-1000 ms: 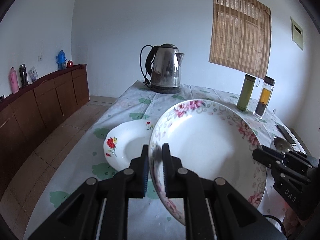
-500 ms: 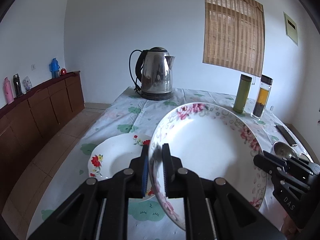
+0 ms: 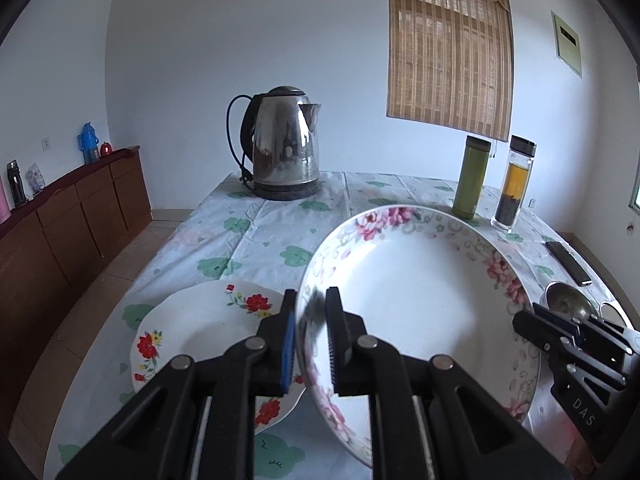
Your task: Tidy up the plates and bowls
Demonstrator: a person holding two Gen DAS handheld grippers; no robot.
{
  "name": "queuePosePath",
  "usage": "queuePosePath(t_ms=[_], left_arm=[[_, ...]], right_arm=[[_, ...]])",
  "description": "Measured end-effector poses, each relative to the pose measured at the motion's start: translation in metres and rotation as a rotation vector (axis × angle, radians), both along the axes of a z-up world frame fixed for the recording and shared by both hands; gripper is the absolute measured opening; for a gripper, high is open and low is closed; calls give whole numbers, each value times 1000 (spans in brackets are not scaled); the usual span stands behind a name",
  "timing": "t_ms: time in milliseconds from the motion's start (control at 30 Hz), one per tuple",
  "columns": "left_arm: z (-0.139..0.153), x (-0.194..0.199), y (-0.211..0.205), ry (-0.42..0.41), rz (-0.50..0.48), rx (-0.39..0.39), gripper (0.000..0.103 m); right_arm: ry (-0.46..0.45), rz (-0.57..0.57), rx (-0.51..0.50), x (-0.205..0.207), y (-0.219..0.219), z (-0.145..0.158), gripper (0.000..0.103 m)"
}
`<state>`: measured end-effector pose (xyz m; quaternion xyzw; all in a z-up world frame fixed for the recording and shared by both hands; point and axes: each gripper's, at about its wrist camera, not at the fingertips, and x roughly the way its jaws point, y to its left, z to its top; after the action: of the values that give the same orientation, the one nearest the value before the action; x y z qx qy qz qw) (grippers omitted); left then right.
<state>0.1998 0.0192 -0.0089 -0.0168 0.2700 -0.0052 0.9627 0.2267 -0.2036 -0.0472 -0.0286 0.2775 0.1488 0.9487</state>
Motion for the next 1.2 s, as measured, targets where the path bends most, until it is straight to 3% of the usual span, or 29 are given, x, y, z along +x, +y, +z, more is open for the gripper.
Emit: queuePosePath(t_ms=[1200], left_arm=[[-36,34,-20,61,-68,-14,11]], right_arm=[[64,-98,-67,18,-12,-22,12]])
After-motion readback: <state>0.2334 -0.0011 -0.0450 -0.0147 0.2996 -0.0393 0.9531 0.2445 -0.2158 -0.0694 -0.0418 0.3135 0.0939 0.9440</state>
